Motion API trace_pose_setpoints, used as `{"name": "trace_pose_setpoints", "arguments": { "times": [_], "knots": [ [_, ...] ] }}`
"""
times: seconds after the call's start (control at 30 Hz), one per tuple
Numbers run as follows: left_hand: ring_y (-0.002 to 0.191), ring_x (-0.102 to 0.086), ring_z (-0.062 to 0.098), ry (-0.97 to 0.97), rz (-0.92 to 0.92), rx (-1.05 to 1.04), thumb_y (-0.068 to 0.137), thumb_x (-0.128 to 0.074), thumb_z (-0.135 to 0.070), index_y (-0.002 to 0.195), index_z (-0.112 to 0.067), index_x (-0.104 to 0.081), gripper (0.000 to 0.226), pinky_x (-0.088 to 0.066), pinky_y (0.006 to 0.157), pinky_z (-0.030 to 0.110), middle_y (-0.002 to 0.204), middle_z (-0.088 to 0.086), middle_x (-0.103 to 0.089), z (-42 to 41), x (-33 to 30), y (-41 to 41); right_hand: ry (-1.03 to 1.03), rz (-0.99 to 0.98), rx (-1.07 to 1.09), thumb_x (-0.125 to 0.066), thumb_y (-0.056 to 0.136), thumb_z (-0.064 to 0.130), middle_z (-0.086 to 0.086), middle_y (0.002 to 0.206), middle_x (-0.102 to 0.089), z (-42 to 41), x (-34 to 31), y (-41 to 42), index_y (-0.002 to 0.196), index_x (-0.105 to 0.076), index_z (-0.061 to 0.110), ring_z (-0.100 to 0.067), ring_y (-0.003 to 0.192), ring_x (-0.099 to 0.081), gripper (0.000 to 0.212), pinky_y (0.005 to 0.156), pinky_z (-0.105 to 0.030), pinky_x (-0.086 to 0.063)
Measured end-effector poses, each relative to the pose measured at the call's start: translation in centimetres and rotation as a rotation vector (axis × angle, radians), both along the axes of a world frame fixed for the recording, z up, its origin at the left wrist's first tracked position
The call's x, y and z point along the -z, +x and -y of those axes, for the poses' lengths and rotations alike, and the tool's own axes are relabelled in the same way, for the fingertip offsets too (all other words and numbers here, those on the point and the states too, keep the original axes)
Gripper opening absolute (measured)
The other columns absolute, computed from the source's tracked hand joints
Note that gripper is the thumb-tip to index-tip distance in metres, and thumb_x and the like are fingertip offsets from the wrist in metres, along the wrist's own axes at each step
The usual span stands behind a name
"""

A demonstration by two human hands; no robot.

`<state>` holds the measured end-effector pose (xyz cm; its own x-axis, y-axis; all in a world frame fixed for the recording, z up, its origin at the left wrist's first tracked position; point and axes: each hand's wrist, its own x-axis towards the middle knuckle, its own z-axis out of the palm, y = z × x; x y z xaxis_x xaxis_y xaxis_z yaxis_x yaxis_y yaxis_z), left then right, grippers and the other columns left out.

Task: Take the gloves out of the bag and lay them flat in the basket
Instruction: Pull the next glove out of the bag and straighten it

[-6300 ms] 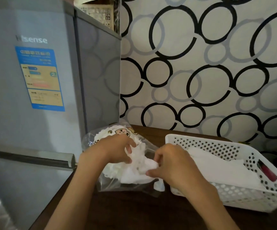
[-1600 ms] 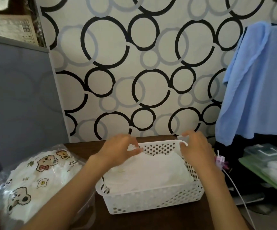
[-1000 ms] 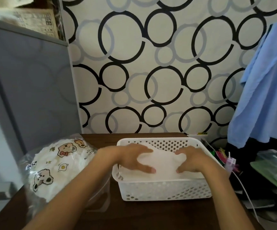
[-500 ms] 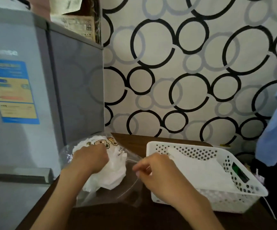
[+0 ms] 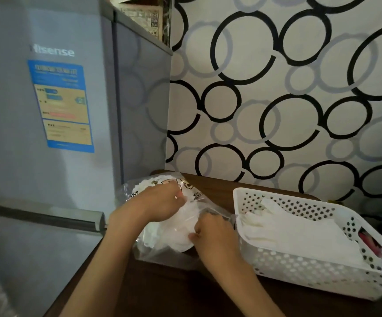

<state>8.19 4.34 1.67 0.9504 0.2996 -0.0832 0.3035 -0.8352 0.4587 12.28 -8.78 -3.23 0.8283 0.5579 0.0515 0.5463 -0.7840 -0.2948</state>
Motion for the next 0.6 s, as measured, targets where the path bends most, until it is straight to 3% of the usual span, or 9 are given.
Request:
{"name": "trace_pose_setpoints", "arguments": {
  "times": [0.1,0.2,0.27,0.33,0.37,0.5,0.6],
  "knots": [
    [0.107,-0.058,0.027,-0.003,0.037,-0.007,0.102,-0.036,-0.030,0.110,-0.001,-0.053,0.034,-0.047,0.087,0.039,0.116,0.011,-0.059,-0.1,0.3,0.3,0.048,-0.055,-0.019,-0.066,0.085,0.038,0.004,0.095,-0.064,1.0,-1.1,-0.2,0.086,-0.064,0.024,-0.012,0.089,-0.060,0.014,0.076,-0.022,-0.042],
    [0.105,-0.059,0.026,-0.012,0.065,-0.023,0.101,-0.037,-0.030,0.109,-0.003,-0.053,0.033,-0.047,0.085,0.038,0.114,0.010,-0.062,-0.3,0.5,0.6,0.150,-0.085,-0.053,-0.073,0.078,0.041,0.013,0.073,-0.055,2.0,-2.3,-0.2,0.068,-0.056,0.028,-0.001,0.068,-0.054,0.023,0.063,-0.015,-0.041],
    [0.106,-0.058,0.024,-0.016,0.059,-0.025,0.101,-0.038,-0.033,0.111,-0.008,-0.052,0.030,-0.046,0.085,0.037,0.115,0.007,-0.061,-0.3,0.5,0.5,0.201,-0.137,-0.078,-0.073,0.078,0.038,0.015,0.076,-0.058,2.8,-3.2,0.1,0.069,-0.060,0.032,0.001,0.063,-0.052,0.017,0.064,-0.015,-0.043],
    [0.108,-0.057,0.022,-0.015,0.055,-0.019,0.101,-0.038,-0.034,0.114,-0.012,-0.051,0.028,-0.046,0.088,0.037,0.118,0.005,-0.059,-0.4,0.5,0.4,0.259,-0.167,-0.092,-0.070,0.082,0.034,0.010,0.089,-0.066,3.6,-3.9,0.6,0.086,-0.071,0.031,0.000,0.062,-0.054,0.005,0.068,-0.018,-0.048],
    [0.108,-0.056,0.022,-0.018,0.061,-0.019,0.100,-0.038,-0.034,0.114,-0.013,-0.051,0.028,-0.047,0.089,0.036,0.118,0.004,-0.059,-0.4,0.5,0.4,0.306,-0.175,-0.092,-0.070,0.082,0.032,0.008,0.090,-0.068,4.1,-4.2,0.9,0.091,-0.072,0.029,0.000,0.060,-0.055,0.010,0.068,-0.018,-0.049],
    [0.102,-0.060,0.023,-0.030,0.076,-0.021,0.100,-0.039,-0.034,0.110,-0.014,-0.053,0.027,-0.051,0.089,0.040,0.112,0.004,-0.062,-0.4,0.4,0.3,0.461,-0.297,-0.132,-0.080,0.073,0.029,0.010,0.073,-0.067,5.4,-5.0,1.8,0.071,-0.072,0.030,0.000,0.059,-0.058,0.008,0.059,-0.017,-0.045],
    [0.100,-0.061,0.025,-0.062,0.074,-0.015,0.099,-0.042,-0.034,0.107,-0.015,-0.054,0.024,-0.051,0.088,0.040,0.108,0.005,-0.063,-0.4,0.3,0.1,0.600,-0.356,-0.096,-0.077,0.076,0.029,0.006,0.083,-0.071,5.9,-5.2,2.4,0.073,-0.072,0.022,-0.009,0.070,-0.064,0.010,0.061,-0.020,-0.047]
  ]
}}
